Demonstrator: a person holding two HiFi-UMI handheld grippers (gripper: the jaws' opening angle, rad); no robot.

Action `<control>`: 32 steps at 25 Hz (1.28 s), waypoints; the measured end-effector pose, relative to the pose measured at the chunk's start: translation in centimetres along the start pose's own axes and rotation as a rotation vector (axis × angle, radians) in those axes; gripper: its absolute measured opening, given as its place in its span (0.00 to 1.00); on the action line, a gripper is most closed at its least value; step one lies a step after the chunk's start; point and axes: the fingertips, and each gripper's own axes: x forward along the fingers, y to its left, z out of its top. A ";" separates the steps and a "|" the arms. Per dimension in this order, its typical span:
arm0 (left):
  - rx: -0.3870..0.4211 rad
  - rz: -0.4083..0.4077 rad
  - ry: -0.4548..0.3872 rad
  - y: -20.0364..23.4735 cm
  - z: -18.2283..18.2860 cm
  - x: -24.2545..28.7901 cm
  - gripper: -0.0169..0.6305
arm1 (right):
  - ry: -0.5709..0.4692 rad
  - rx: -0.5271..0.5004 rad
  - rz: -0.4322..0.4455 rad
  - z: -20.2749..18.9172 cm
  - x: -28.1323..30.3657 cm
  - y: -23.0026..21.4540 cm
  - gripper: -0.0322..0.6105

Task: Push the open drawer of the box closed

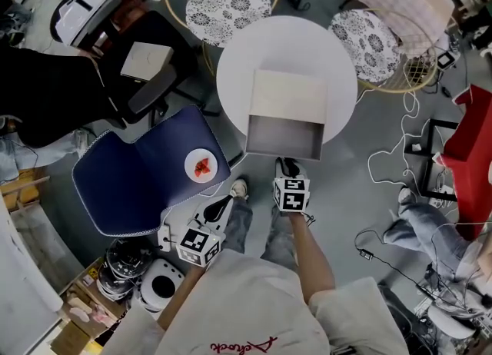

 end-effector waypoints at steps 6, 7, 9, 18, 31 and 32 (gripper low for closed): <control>-0.003 0.001 -0.005 0.1 0.5 0.0 0.05 | -0.001 -0.001 -0.018 1.0 -0.5 0.2 0.17; -0.003 0.000 -0.008 0.0 0.6 0.1 0.05 | 0.005 -0.002 -0.018 1.1 -0.5 0.2 0.17; -0.004 -0.002 -0.016 -0.2 0.9 0.3 0.05 | 0.018 -0.010 -0.017 1.1 -0.5 0.1 0.17; -0.008 -0.001 -0.019 -0.5 1.0 0.6 0.05 | 0.031 -0.031 -0.019 1.9 0.1 -0.8 0.17; -0.030 0.021 -0.010 0.8 1.1 0.5 0.05 | 0.011 -0.041 -0.035 6.5 3.4 -2.5 0.17; -0.031 0.023 -0.009 0.9 1.1 0.5 0.05 | 0.008 -0.042 -0.037 7.1 3.8 -2.7 0.17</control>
